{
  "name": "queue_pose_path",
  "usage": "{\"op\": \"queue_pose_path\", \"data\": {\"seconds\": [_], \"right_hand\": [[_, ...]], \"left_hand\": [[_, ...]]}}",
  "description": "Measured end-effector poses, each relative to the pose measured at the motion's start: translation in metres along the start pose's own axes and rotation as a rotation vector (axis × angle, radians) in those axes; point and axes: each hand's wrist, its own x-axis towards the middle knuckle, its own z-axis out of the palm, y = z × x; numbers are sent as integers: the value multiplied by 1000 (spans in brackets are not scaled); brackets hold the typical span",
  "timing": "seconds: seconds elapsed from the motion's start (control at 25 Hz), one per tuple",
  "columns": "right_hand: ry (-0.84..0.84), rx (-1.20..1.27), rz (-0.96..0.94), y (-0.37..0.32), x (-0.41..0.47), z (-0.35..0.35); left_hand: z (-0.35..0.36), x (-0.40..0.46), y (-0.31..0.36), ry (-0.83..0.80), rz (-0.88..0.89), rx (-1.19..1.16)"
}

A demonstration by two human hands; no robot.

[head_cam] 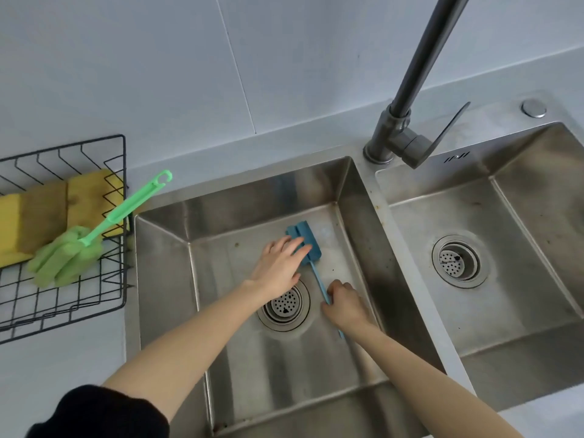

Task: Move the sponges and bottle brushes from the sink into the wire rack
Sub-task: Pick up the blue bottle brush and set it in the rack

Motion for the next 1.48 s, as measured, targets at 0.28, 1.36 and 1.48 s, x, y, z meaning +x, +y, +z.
{"op": "queue_pose_path", "data": {"seconds": [0.28, 1.36, 1.48], "right_hand": [[55, 20, -26, 1, 10, 7], [220, 277, -415, 0, -75, -80], [262, 446, -411, 0, -86, -97]], "left_hand": [[14, 15, -1, -36, 11, 30], [-43, -98, -23, 448, -122, 29], [-62, -114, -18, 484, -141, -88]]}}
